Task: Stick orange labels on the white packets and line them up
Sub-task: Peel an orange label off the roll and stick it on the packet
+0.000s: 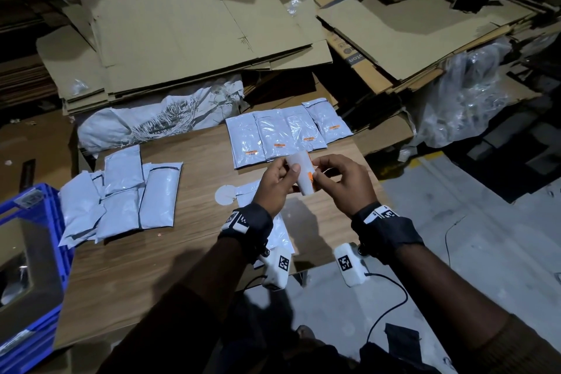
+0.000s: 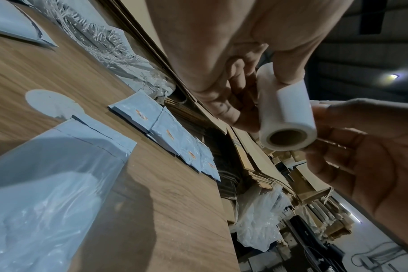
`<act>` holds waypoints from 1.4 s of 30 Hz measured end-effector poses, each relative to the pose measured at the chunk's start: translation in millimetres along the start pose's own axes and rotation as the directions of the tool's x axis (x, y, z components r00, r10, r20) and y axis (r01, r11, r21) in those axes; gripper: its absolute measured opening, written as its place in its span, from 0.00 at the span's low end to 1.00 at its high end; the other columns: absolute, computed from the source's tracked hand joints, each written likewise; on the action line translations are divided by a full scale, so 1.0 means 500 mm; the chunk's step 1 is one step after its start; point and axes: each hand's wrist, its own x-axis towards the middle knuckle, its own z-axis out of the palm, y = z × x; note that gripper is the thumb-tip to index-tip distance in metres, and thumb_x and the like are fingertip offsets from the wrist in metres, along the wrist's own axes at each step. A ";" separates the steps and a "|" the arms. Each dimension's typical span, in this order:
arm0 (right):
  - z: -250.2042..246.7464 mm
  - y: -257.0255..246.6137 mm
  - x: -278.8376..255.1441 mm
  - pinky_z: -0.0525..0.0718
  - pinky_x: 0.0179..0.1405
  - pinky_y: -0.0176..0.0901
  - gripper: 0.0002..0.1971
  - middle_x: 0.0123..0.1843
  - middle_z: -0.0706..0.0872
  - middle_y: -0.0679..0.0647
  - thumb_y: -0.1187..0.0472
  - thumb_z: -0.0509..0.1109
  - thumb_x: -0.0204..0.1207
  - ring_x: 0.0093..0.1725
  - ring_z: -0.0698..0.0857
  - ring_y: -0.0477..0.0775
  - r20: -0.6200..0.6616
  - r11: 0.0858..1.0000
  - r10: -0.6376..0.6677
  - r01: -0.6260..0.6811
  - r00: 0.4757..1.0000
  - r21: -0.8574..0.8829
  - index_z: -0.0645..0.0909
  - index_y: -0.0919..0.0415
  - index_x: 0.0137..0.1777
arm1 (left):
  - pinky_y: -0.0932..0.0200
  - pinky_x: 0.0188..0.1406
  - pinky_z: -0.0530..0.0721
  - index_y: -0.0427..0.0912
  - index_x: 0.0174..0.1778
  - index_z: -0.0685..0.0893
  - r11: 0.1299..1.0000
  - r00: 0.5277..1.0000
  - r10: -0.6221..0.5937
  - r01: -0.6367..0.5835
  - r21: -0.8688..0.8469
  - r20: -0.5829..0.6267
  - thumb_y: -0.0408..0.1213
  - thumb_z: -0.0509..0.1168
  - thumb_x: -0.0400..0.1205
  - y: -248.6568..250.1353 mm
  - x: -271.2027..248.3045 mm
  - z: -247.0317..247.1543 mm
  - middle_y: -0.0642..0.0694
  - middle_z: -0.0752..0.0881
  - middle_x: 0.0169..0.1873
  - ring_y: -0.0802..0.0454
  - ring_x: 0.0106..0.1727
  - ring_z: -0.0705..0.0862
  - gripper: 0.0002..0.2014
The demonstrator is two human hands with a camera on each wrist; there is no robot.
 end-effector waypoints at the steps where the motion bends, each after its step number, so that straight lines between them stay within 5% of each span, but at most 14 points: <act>1: -0.001 0.000 0.001 0.88 0.43 0.41 0.10 0.46 0.90 0.47 0.67 0.78 0.76 0.42 0.91 0.46 0.002 1.000 -0.005 0.005 1.000 -0.011 0.90 0.52 0.52 | 0.44 0.52 0.90 0.31 0.69 0.76 1.000 1.000 -0.008 0.008 -0.011 -0.003 0.41 0.65 0.88 0.002 0.000 0.000 0.27 0.86 0.59 0.36 0.59 0.89 0.19; 7: -0.003 -0.003 0.000 0.85 0.46 0.30 0.15 0.45 0.89 0.48 0.69 0.77 0.74 0.46 0.89 0.43 -0.030 0.999 -0.038 0.038 0.999 -0.017 0.89 0.46 0.52 | 0.46 0.52 0.90 0.33 0.68 0.73 0.999 1.000 0.011 -0.010 -0.034 0.014 0.40 0.69 0.80 0.016 0.000 0.000 0.31 0.85 0.56 0.40 0.57 0.88 0.24; 12: 0.010 -0.012 -0.010 0.87 0.37 0.38 0.04 0.42 0.89 0.44 0.63 0.77 0.73 0.46 0.89 0.42 -0.089 0.998 -0.036 0.031 0.995 -0.059 0.87 0.54 0.43 | 0.47 0.54 0.90 0.39 0.75 0.76 0.999 0.999 0.042 -0.042 -0.019 0.001 0.41 0.69 0.82 0.011 0.006 0.001 0.27 0.84 0.62 0.34 0.63 0.86 0.25; 16: 0.015 -0.013 -0.012 0.89 0.40 0.55 0.03 0.42 0.87 0.39 0.52 0.74 0.70 0.45 0.88 0.42 -0.088 0.987 -0.049 0.034 0.995 -0.159 0.84 0.49 0.40 | 0.29 0.64 0.85 0.52 0.70 0.81 0.995 0.996 0.083 -0.082 0.048 -0.022 0.49 0.72 0.79 0.006 0.004 0.000 0.29 0.86 0.60 0.29 0.64 0.84 0.23; 23: 0.029 -0.024 -0.015 0.82 0.33 0.52 0.13 0.42 0.82 0.46 0.42 0.66 0.72 0.36 0.82 0.53 -0.114 0.925 -0.093 0.044 0.989 -0.377 0.79 0.51 0.39 | 0.25 0.60 0.84 0.53 0.67 0.83 0.979 0.987 0.145 -0.133 0.154 -0.066 0.53 0.72 0.78 0.001 0.005 0.006 0.35 0.87 0.55 0.33 0.60 0.84 0.21; 29: 0.040 -0.017 -0.015 0.84 0.33 0.53 0.13 0.42 0.84 0.46 0.44 0.65 0.74 0.36 0.84 0.53 -0.141 0.941 -0.081 0.028 0.987 -0.338 0.82 0.52 0.40 | 0.26 0.59 0.85 0.52 0.64 0.84 0.976 0.987 0.135 -0.117 0.185 -0.089 0.55 0.73 0.78 -0.007 0.006 0.002 0.37 0.88 0.54 0.35 0.59 0.85 0.21; 36: 0.025 -0.010 -0.014 0.91 0.38 0.47 0.04 0.43 0.89 0.45 0.62 0.74 0.74 0.44 0.89 0.42 -0.130 0.994 -0.012 -0.003 0.991 -0.111 0.90 0.57 0.41 | 0.28 0.57 0.87 0.49 0.65 0.82 0.981 0.988 0.119 -0.102 0.166 -0.098 0.55 0.72 0.76 -0.009 0.003 0.003 0.32 0.86 0.55 0.33 0.60 0.84 0.24; 42: 0.034 0.001 -0.012 0.90 0.35 0.53 0.04 0.42 0.86 0.44 0.55 0.73 0.75 0.41 0.88 0.46 -0.159 0.984 -0.045 0.016 0.986 -0.180 0.85 0.54 0.40 | 0.31 0.54 0.88 0.46 0.66 0.83 0.969 0.982 0.152 -0.126 0.213 -0.110 0.56 0.71 0.76 -0.010 0.010 0.009 0.40 0.88 0.53 0.38 0.57 0.85 0.26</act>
